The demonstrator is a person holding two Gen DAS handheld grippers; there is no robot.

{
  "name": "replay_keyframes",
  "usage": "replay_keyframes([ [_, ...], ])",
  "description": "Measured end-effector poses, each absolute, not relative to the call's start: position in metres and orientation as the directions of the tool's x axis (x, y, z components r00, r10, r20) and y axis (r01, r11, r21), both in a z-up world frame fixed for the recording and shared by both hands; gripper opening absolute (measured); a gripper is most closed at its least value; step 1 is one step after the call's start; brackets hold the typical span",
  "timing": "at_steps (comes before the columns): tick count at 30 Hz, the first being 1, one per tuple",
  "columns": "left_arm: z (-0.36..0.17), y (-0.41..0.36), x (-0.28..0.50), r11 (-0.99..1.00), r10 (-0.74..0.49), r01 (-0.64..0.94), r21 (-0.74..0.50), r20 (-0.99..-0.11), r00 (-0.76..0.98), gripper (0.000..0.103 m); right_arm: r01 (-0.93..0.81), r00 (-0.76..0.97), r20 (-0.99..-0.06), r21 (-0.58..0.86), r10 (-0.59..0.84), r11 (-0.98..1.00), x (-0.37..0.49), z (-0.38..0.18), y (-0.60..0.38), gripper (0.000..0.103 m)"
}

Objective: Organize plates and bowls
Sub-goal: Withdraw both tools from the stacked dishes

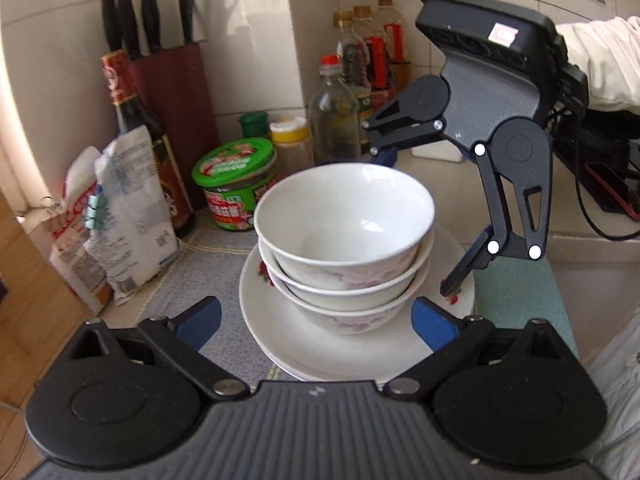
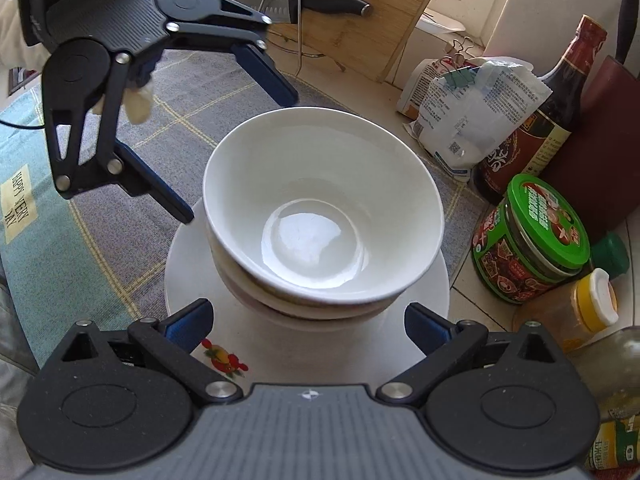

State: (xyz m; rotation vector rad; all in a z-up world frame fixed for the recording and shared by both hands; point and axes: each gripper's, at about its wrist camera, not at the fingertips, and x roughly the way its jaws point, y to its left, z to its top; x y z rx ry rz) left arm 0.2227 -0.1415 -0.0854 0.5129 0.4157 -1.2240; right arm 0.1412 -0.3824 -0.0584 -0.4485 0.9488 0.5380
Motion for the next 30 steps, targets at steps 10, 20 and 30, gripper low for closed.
replay_keyframes([
  [10,-0.055,-0.083,0.168,0.531,-0.8,0.845,0.061,-0.295,0.524,0.102,-0.187,0.61,-0.792,-0.106,0.031,0.977,0.089,-0.021,-0.344,0.103],
  [20,-0.051,-0.053,0.142,0.724,-0.615,0.684,-0.095,-0.537,0.577,0.102,0.402,0.593,-0.768,0.023,-0.241,0.915,0.02,-0.026,-0.289,0.103],
  [30,-0.039,-0.032,0.116,0.775,-0.522,0.63,-0.036,-0.599,0.607,0.102,0.469,0.596,-0.727,-0.03,-0.342,0.883,-0.005,-0.006,-0.247,0.103],
])
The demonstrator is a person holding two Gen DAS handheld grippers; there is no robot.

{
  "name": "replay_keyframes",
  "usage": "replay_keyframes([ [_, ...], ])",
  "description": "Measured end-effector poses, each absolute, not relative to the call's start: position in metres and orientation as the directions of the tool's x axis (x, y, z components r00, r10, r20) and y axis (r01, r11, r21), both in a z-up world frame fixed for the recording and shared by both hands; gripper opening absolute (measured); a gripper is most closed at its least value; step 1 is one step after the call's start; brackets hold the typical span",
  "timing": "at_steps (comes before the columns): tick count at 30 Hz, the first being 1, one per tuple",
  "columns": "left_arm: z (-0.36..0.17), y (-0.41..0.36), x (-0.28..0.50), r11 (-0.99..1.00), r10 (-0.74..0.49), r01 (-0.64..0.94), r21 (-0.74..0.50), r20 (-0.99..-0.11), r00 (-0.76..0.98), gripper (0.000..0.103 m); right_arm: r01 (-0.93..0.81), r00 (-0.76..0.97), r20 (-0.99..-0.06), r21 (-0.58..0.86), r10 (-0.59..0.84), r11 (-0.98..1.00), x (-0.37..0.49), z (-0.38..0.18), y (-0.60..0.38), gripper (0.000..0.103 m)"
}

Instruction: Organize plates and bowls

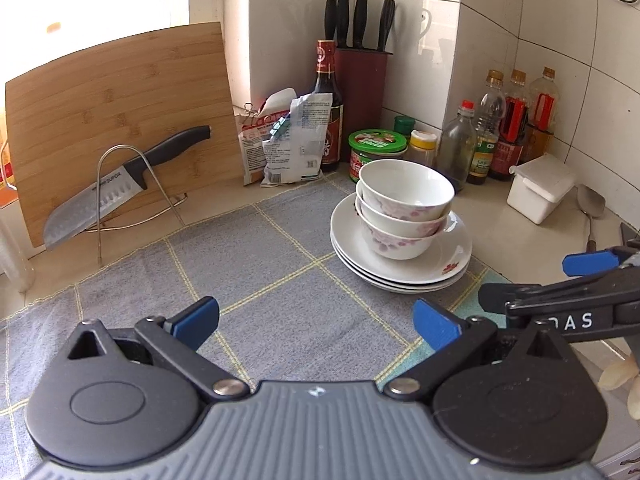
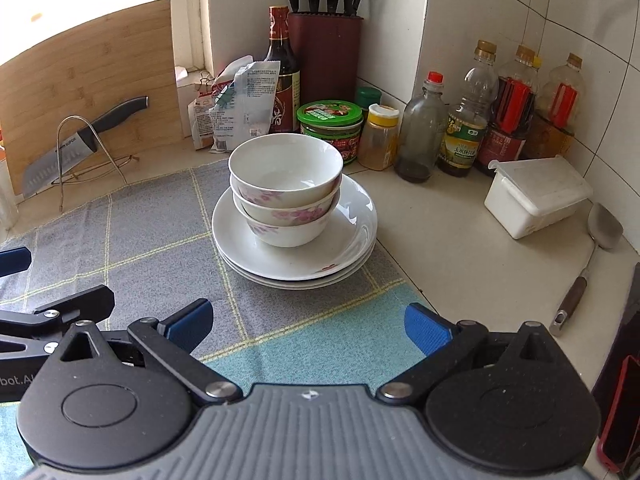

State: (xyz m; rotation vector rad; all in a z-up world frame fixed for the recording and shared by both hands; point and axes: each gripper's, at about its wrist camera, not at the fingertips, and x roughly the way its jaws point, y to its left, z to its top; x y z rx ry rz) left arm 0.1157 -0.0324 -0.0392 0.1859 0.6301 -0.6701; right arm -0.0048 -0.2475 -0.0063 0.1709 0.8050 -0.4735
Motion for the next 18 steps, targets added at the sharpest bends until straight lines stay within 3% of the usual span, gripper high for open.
replay_keyframes([
  [18,-0.0295,-0.0261,0.11,0.789,-0.508,0.614,-0.027,-0.592,0.626,0.102,0.471,0.612,-0.713,-0.02,-0.343,0.882,-0.0115,0.0024,-0.2406,0.103],
])
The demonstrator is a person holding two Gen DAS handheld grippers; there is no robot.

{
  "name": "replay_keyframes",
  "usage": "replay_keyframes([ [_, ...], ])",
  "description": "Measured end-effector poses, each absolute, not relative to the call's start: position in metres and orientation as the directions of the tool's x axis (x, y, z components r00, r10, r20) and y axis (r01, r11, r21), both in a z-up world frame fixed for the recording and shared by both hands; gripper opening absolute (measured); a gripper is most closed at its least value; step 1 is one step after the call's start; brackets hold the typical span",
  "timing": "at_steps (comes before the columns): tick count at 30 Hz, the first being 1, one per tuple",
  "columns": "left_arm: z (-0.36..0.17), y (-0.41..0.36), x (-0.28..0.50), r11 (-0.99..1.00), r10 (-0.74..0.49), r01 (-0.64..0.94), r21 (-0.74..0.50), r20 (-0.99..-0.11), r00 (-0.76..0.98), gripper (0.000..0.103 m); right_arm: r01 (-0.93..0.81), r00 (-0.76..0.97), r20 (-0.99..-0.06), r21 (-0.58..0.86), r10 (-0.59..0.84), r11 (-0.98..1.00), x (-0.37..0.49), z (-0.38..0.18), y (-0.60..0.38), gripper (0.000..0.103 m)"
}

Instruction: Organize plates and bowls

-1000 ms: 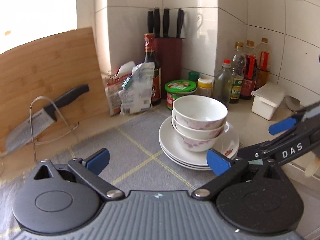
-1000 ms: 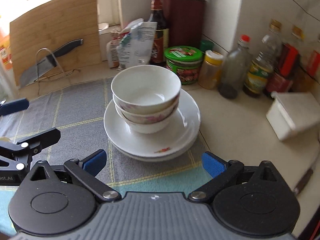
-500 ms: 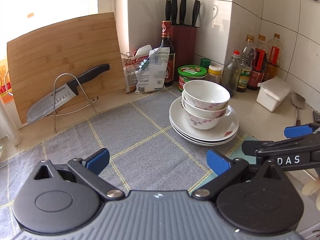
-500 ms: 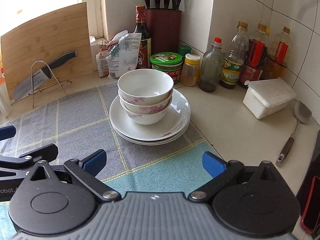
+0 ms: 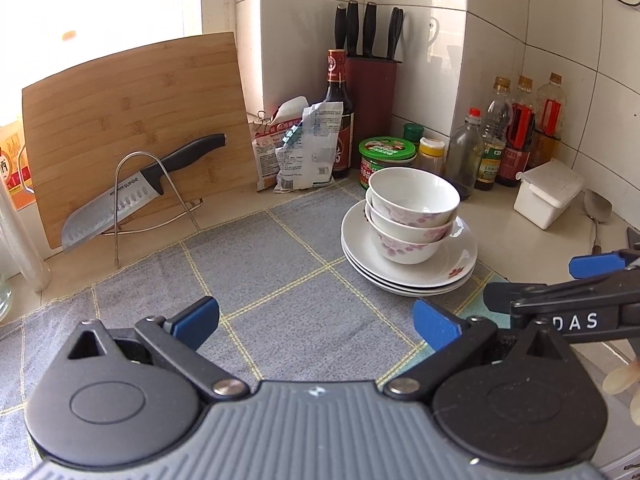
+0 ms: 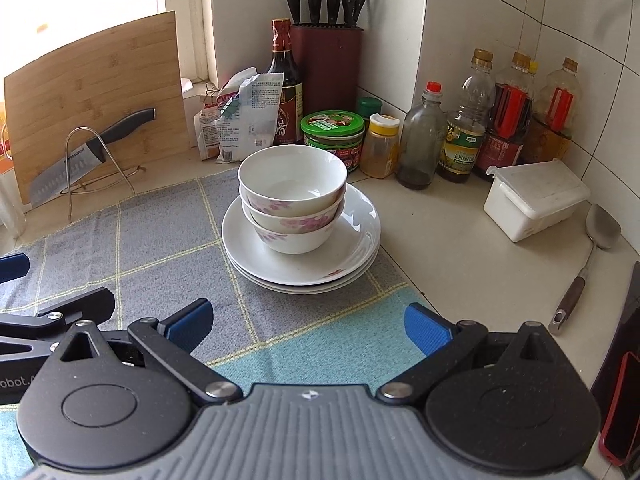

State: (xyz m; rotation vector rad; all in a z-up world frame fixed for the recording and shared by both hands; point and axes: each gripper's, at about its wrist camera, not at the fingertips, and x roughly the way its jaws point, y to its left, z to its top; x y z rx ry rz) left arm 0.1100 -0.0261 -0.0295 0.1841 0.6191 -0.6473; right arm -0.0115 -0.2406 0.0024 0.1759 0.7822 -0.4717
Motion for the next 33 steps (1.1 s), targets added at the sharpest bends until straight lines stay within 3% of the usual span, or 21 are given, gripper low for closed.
replay_keyframes([
  [33,-0.0269,-0.0257,0.1074,0.784,-0.51,0.621,-0.02,-0.592,0.624,0.102,0.48,0.61,-0.706,-0.034,-0.361,0.876,-0.0174,0.0051,-0.2395,0.103],
])
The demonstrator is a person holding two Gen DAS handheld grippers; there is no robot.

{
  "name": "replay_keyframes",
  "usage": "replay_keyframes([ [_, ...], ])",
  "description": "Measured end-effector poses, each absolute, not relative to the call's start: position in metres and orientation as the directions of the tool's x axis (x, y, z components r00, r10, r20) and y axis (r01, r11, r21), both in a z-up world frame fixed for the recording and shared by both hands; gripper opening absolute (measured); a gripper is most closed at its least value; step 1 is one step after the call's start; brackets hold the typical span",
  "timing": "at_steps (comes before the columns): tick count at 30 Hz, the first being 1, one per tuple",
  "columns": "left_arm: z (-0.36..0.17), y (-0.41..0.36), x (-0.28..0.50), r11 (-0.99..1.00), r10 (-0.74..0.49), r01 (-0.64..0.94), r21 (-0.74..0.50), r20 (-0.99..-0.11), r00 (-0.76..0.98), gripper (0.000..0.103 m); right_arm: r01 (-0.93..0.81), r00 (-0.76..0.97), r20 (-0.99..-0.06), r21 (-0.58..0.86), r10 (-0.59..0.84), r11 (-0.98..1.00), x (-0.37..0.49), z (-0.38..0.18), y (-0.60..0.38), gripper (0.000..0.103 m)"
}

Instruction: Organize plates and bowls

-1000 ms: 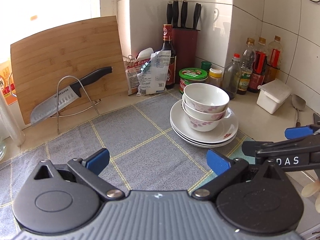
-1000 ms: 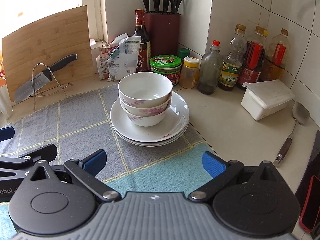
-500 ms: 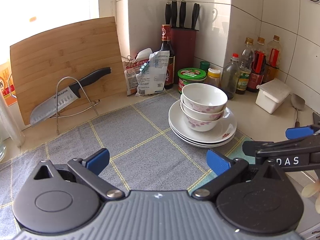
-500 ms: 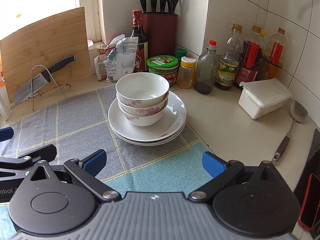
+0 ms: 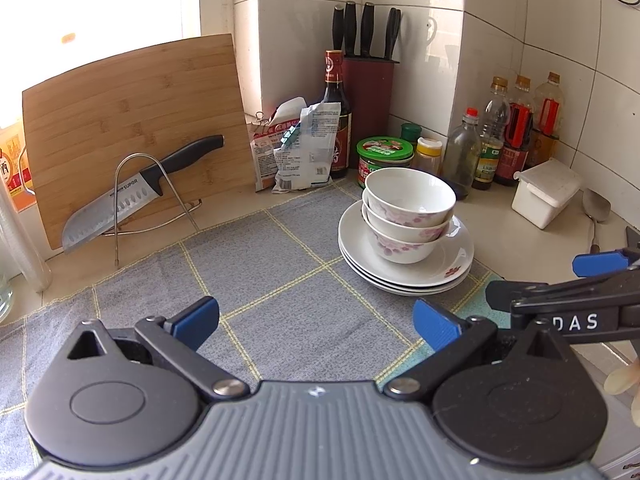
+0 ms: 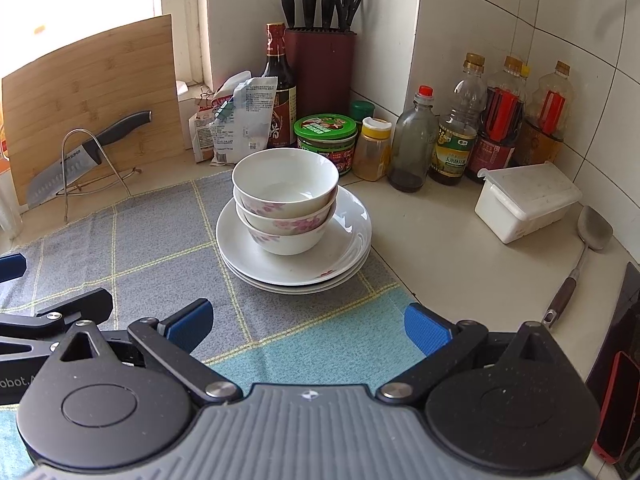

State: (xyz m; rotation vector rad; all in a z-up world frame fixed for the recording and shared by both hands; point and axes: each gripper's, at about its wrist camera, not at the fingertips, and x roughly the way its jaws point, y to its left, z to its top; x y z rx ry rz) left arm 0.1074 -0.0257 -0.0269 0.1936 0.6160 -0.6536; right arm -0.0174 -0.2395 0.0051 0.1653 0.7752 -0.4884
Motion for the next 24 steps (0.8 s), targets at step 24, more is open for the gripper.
replay_keyframes([
  [24,-0.0241,-0.026,0.1051,0.785,-0.509,0.62,-0.018,-0.589,0.627,0.102,0.481,0.61,-0.705,-0.034,-0.362,0.876,-0.0182,0.0065,-0.2402,0.103],
])
